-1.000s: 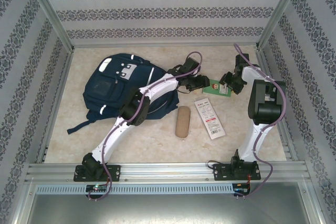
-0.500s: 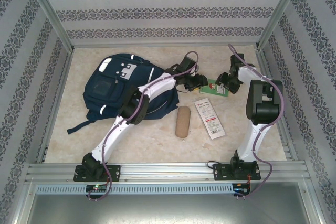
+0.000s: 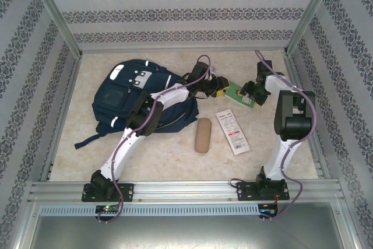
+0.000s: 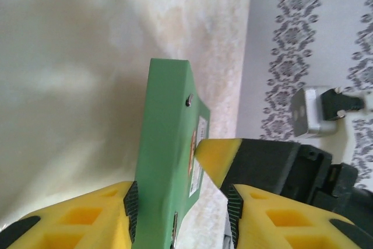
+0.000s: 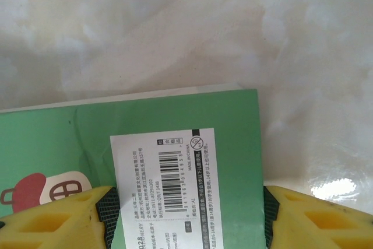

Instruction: Pack books, pencil case, and school supplies into a backpack

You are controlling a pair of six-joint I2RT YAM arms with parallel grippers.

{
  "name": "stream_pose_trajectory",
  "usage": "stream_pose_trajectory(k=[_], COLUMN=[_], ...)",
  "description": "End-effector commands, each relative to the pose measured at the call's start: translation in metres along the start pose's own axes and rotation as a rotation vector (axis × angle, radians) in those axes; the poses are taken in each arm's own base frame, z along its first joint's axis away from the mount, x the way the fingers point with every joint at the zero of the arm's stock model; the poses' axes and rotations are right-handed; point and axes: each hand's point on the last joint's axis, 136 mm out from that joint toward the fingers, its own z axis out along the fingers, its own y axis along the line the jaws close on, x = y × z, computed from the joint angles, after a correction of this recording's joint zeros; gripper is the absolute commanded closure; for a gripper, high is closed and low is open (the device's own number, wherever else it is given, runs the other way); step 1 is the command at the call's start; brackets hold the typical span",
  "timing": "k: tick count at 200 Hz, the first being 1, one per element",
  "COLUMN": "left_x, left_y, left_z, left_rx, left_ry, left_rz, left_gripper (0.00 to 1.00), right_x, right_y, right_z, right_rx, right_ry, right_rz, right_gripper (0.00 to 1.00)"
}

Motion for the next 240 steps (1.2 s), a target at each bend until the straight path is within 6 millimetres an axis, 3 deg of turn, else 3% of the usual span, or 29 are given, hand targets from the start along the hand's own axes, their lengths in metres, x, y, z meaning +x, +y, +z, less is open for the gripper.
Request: stream_pose_trajectory(k=[1,48,84,121,148,186,240], left_x=[0.031,0.047,0.059,0.057,0.049,0.031,0.021], left_y=[-0.071,-0.041,-0.026,-0.02,-0.01,-0.033,-0.044], left_z=[-0.003,0.006,0.009,0.011,0.01,0.015,0.015], left_rx=[0.191,0.051,0.056,0.053,0.007,0.162,0.252], left_ry=[0.093,0.221,0.294,0.299,0.256,0.159,0.121], left_rz=[0.087,0.16,0.148,0.094,0.055,-0.054,-0.175], left_gripper=[0.53,0.53,0.56,0.56,0.49,0.5,0.52], right_x=[0.012,0.011,0.009,0.011,0.017,0.028,0.031], right_y=[0.031,0.036,0.047,0.053,0.051,0.055,0.059], right_z=[-0.009,-0.01,-0.018,-0.024,-0.025,-0.028,-0.034], right_rx=[-0.113,-0.14,-0.205,-0.248,-0.256,-0.308,-0.347], right_ry=[0.028,0.027,0.006,0.0,0.0,0.008,-0.01], right_rz=[-0.022,-0.022,-0.043,-0.049,-0.043,-0.004,0.022], right_gripper=[0.34,0.34,0.35,0.37,0.37,0.36,0.36])
